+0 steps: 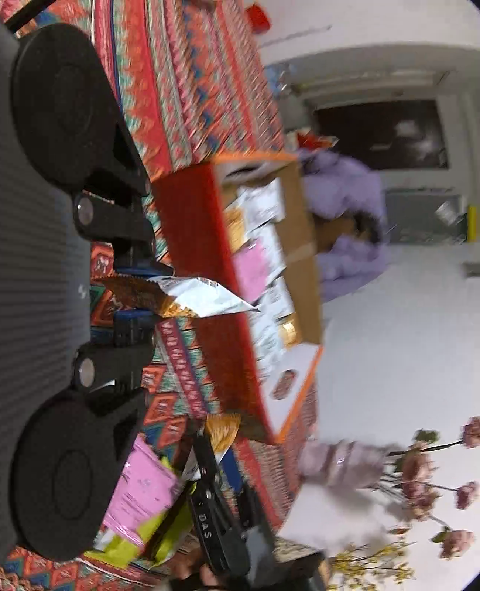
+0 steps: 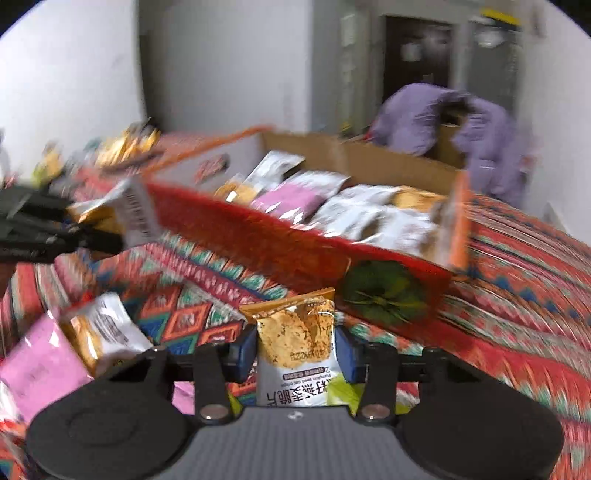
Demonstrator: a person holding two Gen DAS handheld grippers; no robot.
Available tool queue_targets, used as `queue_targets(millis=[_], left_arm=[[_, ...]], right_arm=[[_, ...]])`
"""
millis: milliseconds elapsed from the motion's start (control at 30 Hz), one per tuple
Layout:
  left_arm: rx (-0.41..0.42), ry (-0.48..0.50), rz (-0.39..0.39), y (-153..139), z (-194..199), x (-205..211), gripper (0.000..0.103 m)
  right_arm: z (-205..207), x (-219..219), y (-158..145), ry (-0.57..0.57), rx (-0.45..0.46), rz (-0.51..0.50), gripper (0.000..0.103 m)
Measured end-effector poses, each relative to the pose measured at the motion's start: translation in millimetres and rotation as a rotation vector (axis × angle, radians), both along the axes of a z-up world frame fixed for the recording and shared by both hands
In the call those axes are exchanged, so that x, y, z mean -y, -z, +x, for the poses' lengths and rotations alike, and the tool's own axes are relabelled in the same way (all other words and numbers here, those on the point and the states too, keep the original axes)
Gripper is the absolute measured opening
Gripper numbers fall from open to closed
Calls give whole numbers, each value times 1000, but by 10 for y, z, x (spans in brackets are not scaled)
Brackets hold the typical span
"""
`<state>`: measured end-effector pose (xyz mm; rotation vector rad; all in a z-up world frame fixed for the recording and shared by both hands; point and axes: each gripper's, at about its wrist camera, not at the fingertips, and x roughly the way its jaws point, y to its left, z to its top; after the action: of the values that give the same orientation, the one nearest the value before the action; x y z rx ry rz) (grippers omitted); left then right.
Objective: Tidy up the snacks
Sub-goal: 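Grasp a golden packet with the left tool while the right tool grasps a pumpkin-seed biscuit packet, then lower both packets into the red box and open both tools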
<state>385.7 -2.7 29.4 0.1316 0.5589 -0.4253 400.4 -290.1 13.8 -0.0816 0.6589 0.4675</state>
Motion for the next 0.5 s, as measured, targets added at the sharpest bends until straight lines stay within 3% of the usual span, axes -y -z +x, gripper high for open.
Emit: queue_targets(millis=[167, 267, 500], left_arm=[[79, -93, -11, -311, -450, -6, 17], [71, -128, -40, -420, -656, -27, 17], [48, -162, -106, -496, -1072, -59, 17]], right_arm=[[-431, 172, -355, 147, 138, 79, 42], [-686, 199, -573, 183, 212, 102, 42], [-1266, 155, -786, 173, 233, 144, 42]])
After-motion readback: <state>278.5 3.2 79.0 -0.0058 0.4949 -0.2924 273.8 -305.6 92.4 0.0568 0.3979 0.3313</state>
